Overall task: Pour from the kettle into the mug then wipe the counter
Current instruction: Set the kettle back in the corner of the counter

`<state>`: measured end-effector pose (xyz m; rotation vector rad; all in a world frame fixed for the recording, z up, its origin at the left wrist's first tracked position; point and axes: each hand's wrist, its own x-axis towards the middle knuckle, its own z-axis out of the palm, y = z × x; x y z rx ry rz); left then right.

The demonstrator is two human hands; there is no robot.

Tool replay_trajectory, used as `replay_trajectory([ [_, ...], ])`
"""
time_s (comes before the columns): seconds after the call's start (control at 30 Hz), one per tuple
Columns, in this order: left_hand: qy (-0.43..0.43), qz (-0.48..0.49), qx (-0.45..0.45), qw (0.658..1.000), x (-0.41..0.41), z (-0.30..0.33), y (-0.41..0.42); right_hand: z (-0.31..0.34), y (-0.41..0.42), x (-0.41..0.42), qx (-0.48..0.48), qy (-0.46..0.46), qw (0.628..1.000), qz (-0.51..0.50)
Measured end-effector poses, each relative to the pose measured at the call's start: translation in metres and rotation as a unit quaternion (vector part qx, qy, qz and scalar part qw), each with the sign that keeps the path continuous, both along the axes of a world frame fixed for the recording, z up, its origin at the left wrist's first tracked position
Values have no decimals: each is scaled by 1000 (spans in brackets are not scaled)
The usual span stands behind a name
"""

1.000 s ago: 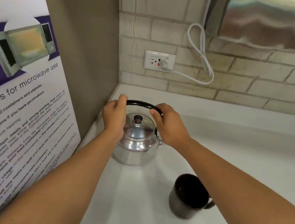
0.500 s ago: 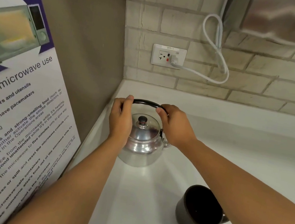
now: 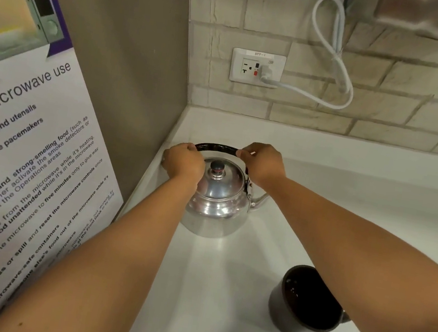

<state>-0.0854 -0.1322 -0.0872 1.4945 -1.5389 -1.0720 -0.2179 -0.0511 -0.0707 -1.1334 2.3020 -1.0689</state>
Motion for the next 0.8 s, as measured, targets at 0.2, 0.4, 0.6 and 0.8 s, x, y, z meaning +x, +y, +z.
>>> replay_trajectory([
  [0.2, -113, -25, 79, 990, 0, 12, -3, 1, -3, 0, 67, -9, 998, -14],
  [0.4, -212, -57, -12, 976, 14, 30, 20, 31, 27, 9, 65, 59, 996, 32],
  [0.6, -48, -158, -230, 959, 64, 31, 109, 55, 146, 24, -93, 73, 992, 32],
  [0.8, -163, -265, -260, 914, 126, -33, 194, 1, 308, 44, -132, 109, 982, -75],
])
